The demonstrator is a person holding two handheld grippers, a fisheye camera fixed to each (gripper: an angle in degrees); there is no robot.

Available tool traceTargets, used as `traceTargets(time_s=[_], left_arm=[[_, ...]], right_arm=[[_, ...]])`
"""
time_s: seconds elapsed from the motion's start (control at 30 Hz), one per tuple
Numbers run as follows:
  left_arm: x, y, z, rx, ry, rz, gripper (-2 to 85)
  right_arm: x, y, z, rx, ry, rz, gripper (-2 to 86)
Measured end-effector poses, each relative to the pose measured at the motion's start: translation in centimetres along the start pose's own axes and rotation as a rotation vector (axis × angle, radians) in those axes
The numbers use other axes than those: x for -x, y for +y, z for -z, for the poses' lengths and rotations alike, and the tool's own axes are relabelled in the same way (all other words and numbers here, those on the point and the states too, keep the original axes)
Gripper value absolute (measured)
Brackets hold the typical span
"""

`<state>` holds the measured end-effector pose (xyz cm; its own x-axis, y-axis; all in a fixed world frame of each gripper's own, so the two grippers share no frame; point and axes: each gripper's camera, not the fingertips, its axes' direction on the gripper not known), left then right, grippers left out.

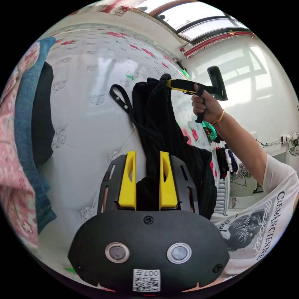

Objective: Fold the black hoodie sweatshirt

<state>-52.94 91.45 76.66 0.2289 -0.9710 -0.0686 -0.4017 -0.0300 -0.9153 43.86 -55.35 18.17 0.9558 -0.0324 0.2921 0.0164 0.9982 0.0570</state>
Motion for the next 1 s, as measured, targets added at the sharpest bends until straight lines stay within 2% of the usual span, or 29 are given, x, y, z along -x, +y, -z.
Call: traceTargets(time_s=[0.13, 0.23, 0.4, 0.5, 0.63, 0.73, 0.8, 0.9, 1.0], left_arm=[[-1.5, 0.0, 1.1, -0.045, -0.016, -0.006, 10.3], [-2.9, 2.8, 3.3, -0.095, -0.062, -0.005, 9.2], [-5.2, 9.9, 6.0, -0.135, -0.024, 0.038, 8.3], [-7.0, 14.5, 7.0, -0.119, -0.027, 0.047, 8.0], [-9.8, 19.8, 7.3, -0.063, -0.035, 0.02, 7.5], [-11.1, 22.8, 5.6, 0.007, -0.033, 0.016, 7.2], [-11.8, 24.3, 4.0, 0.06, -0.025, 0.021, 7.2], [-13.2, 26.2, 2.3, 0.103, 0.002, 0.027, 7.5], [-14.4, 27.3, 2.3, 0.108, 0.024, 0.013, 7.5]], right_arm=[[4.2, 0.9, 3.4, -0.103, 0.0, 0.139, 2.9], [9.9, 3.5, 7.0, -0.159, 0.033, 0.346, 2.2], [20.7, 13.8, 13.8, -0.275, 0.083, 0.717, 1.7], [25.9, 21.3, 16.3, -0.293, 0.127, 0.807, 1.7], [30.5, 30.9, 16.1, -0.218, 0.196, 0.813, 1.8], [31.4, 37.8, 11.6, -0.036, 0.215, 0.703, 2.3], [30.1, 42.7, 5.8, 0.166, 0.203, 0.557, 3.1], [28.8, 46.8, 0.9, 0.33, 0.213, 0.408, 4.2], [28.7, 47.7, 1.2, 0.307, 0.203, 0.359, 5.2]])
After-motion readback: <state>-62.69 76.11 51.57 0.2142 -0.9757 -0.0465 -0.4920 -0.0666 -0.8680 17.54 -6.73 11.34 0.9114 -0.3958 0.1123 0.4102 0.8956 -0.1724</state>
